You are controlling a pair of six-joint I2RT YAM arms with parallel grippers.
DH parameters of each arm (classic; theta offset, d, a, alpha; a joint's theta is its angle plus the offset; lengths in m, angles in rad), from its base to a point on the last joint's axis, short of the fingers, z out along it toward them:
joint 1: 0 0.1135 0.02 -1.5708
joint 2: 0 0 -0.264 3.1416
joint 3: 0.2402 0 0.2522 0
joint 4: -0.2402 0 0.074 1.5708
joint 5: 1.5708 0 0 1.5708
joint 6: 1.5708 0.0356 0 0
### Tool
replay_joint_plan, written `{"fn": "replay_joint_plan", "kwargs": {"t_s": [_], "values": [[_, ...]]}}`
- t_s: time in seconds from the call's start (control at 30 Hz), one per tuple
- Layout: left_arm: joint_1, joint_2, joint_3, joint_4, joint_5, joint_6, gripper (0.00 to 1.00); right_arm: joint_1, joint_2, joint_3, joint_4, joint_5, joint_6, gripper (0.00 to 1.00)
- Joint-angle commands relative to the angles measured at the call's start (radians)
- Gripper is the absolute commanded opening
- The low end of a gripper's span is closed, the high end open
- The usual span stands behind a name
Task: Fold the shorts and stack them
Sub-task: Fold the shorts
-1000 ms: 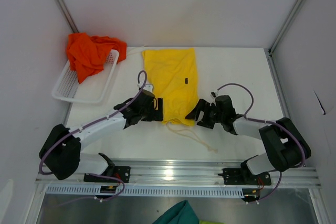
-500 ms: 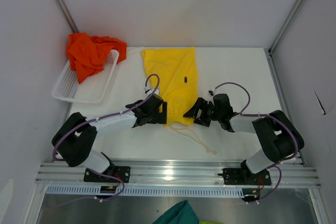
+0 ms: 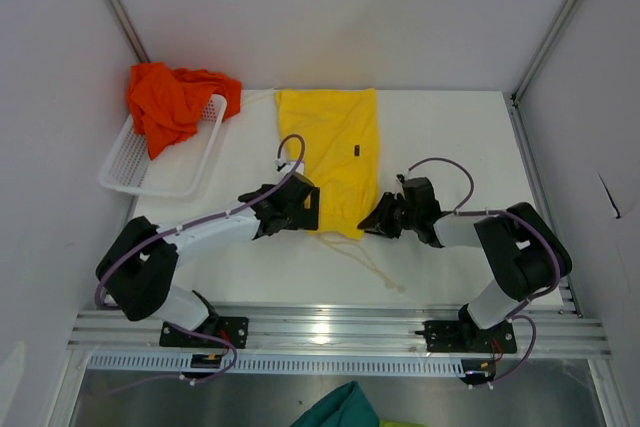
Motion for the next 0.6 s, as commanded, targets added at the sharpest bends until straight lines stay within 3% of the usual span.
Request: {"fn": "replay_joint_plan", "kwargs": {"t_s": [0.0, 0.27, 0.57], "values": [[-0.009, -0.102, 0.006, 0.004, -0.03, 0.007, 0.96, -0.006, 0.012, 0.038, 0.014, 0.017, 0.001, 0.23], [-0.011, -0.346, -0.164, 0.083, -0.05, 0.017, 0.96, -0.017, 0.018, 0.056, 0.042, -0.05, 0.054, 0.0], [-0.057, -0.509, -0.304, 0.202, -0.033, 0.073, 0.96, -0.019, -0.018, 0.132, -0.059, -0.113, 0.207, 0.0]]}}
